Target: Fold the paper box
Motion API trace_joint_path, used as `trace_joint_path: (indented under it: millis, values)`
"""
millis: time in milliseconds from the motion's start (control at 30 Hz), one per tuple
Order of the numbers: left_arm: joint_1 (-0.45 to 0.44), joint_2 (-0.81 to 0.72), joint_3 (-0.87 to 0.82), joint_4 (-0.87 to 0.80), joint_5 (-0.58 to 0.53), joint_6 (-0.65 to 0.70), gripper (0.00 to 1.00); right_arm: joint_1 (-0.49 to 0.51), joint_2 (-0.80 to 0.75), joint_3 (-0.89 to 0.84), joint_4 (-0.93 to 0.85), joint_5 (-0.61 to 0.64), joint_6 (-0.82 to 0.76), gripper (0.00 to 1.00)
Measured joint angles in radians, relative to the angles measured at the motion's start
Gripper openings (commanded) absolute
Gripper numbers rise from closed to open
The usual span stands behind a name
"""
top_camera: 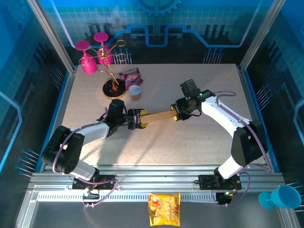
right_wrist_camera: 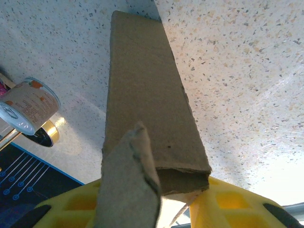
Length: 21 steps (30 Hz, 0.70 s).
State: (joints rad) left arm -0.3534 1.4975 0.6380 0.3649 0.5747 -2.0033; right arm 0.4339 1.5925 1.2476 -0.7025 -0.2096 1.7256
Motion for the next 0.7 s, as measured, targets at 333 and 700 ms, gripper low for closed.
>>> trace_joint_path:
  millis: [333,700]
  values:
    - [0.009,0.012,-0.002,0.026,0.01,0.0,0.45,-0.008,0.007,0.004,0.008,-0.008,0.0,0.36]
    - [0.008,0.062,0.023,0.052,0.025,0.0,0.47,-0.016,0.007,0.004,0.008,-0.003,0.001,0.36]
